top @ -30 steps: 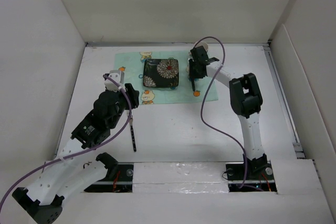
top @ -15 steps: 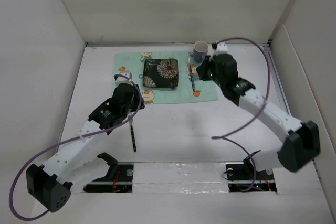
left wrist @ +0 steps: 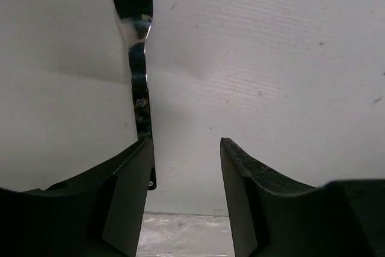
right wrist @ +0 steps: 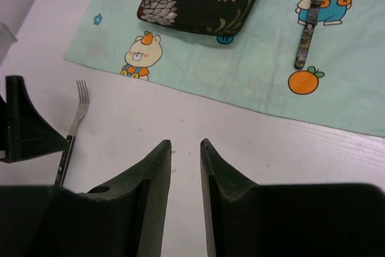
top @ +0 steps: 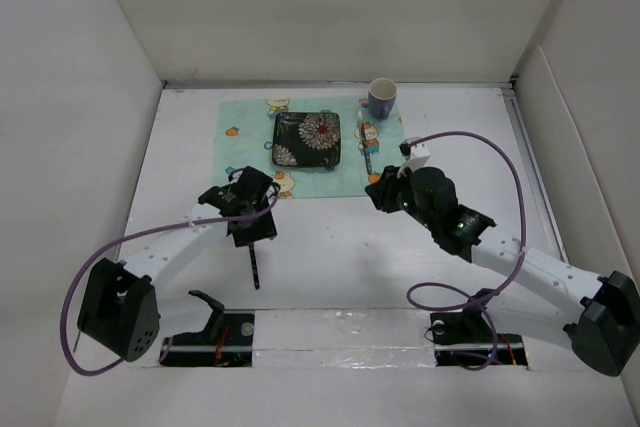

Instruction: Set the dinner table for one person

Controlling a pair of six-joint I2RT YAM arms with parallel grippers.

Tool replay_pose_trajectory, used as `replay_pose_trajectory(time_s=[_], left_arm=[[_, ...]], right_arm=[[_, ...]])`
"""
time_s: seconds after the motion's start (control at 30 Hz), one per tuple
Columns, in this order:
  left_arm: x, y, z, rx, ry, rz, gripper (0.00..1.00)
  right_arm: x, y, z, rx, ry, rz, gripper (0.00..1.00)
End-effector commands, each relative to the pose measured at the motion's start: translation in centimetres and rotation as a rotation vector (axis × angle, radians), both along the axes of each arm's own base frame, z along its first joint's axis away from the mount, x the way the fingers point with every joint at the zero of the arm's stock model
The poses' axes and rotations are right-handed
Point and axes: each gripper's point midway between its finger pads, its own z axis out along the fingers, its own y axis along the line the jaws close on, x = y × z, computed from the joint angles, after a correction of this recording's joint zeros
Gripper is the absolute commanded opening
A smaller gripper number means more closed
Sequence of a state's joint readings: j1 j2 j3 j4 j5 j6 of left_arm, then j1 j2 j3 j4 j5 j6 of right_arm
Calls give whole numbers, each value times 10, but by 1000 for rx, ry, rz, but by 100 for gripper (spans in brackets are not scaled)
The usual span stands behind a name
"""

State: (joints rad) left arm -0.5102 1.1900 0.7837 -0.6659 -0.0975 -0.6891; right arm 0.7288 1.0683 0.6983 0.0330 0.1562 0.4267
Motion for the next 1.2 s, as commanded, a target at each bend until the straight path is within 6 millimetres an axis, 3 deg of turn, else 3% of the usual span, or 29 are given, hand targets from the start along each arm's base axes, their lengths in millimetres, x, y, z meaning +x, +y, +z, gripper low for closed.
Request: replay_pose_trajectory(time_s=[0.0, 0.13, 0.47, 0.67, 0.77, 0.8, 0.83, 0.87, 0.93, 0.97, 1.0, 1.07, 1.1, 1.17], left_arm=[[-18, 4, -2, 22, 114, 27, 46], [-20, 22, -22, 71, 181, 94, 48], [-15, 14, -52, 69, 263, 71, 47], [-15, 10, -62, 50, 278, 69, 28], [-17, 8, -62, 36, 276, 71, 13], [-15, 7, -60, 27, 262, 70, 2], [-13, 6, -58, 24, 252, 65, 0], [-11, 6, -55, 21, 241, 53, 0], [18, 6, -28, 37, 111, 35, 0], [19, 10, -28, 60, 105, 31, 0], [38, 4, -5, 37, 26, 34, 0], [63, -5, 22, -12, -78, 29, 0], [80, -13, 48, -74, -156, 37, 0], [112, -19, 77, -172, -282, 34, 0]], right_arm=[[2, 4, 25, 74, -78, -2, 32], [-4, 4, 30, 92, -83, 23, 32], [-5, -6, 39, 139, -97, 36, 33], [0, -8, 32, 129, -88, 23, 33], [8, -16, 27, 98, -79, -25, 33], [12, -22, 27, 95, -80, -54, 33], [11, -21, 26, 98, -79, -49, 34], [10, -20, 27, 104, -83, -40, 34], [10, -19, 27, 119, -83, -28, 34], [10, -18, 25, 117, -78, -29, 34], [9, -15, 23, 122, -68, -13, 34], [8, -10, 21, 128, -59, 8, 34], [7, -8, 21, 133, -55, 19, 34], [5, -4, 19, 128, -50, 35, 35]])
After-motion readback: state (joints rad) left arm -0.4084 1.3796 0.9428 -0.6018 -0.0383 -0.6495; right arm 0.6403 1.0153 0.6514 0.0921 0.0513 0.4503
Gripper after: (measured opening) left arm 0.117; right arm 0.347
